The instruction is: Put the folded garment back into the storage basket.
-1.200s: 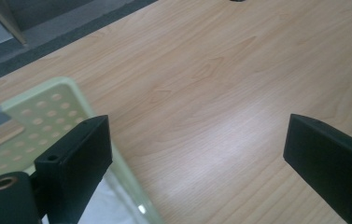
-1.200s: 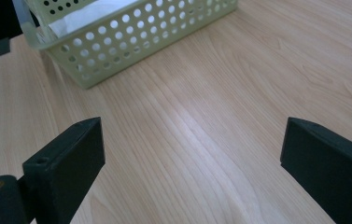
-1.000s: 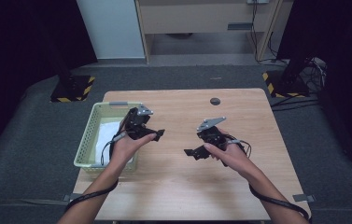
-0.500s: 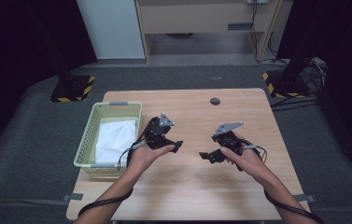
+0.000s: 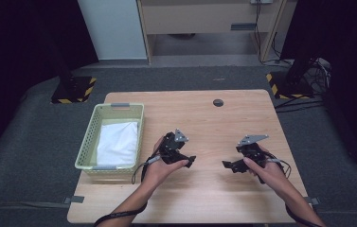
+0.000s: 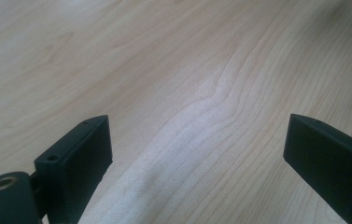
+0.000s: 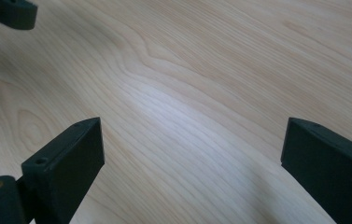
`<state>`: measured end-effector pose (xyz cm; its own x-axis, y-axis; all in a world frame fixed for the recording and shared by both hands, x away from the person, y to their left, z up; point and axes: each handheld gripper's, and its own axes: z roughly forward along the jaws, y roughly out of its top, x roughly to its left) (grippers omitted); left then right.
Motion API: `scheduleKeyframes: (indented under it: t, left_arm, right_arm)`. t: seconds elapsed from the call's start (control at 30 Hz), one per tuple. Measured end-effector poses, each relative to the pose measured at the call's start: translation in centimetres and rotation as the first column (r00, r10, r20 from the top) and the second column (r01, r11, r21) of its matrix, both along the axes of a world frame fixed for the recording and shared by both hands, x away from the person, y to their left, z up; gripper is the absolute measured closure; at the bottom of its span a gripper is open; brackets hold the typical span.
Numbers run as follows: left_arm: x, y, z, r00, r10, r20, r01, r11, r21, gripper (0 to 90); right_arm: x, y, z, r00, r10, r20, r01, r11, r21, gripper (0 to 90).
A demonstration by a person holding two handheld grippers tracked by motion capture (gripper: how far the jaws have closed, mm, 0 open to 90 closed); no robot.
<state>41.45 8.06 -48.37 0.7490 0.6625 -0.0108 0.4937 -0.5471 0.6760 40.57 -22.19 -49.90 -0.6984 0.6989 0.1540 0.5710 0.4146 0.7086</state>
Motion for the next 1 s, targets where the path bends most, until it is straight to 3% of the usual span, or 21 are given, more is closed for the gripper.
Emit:
scheduleKeyframes:
  t: [0.2,0.43,0.57,0.77,1.0]
  left_arm:
    - [-0.2,0.0,-2.0,0.9995,0.018,-0.026,-0.017,0.9998,0.008,7.9]
    - [0.0,0.5,-4.0,0.9983,0.037,-0.044,-0.038,0.9993,-0.007,6.8]
    - [0.3,0.8,-4.4,0.9973,0.048,-0.055,-0.05,0.9982,-0.032,5.3]
    - [-0.2,0.9,-5.0,1.0,0.006,0.003,-0.006,0.9998,-0.018,3.1]
    - [-0.5,1.5,-5.2,0.9997,-0.012,0.022,0.013,0.9997,-0.02,0.8]
  right_arm:
    - [0.0,-2.5,-1.1,0.9967,-0.079,-0.017,0.079,0.9968,0.0,5.4]
    - [0.0,-3.5,-2.5,0.9891,-0.145,-0.024,0.145,0.9894,-0.008,4.8]
    - [-0.3,-3.3,-2.8,0.9897,-0.142,-0.013,0.142,0.9895,-0.027,4.6]
    - [-1.4,-2.3,-3.8,0.991,-0.101,0.089,0.111,0.9867,-0.119,0.9]
    - [-1.7,-2.6,-3.8,0.9923,-0.088,0.087,0.098,0.9884,-0.116,0.8]
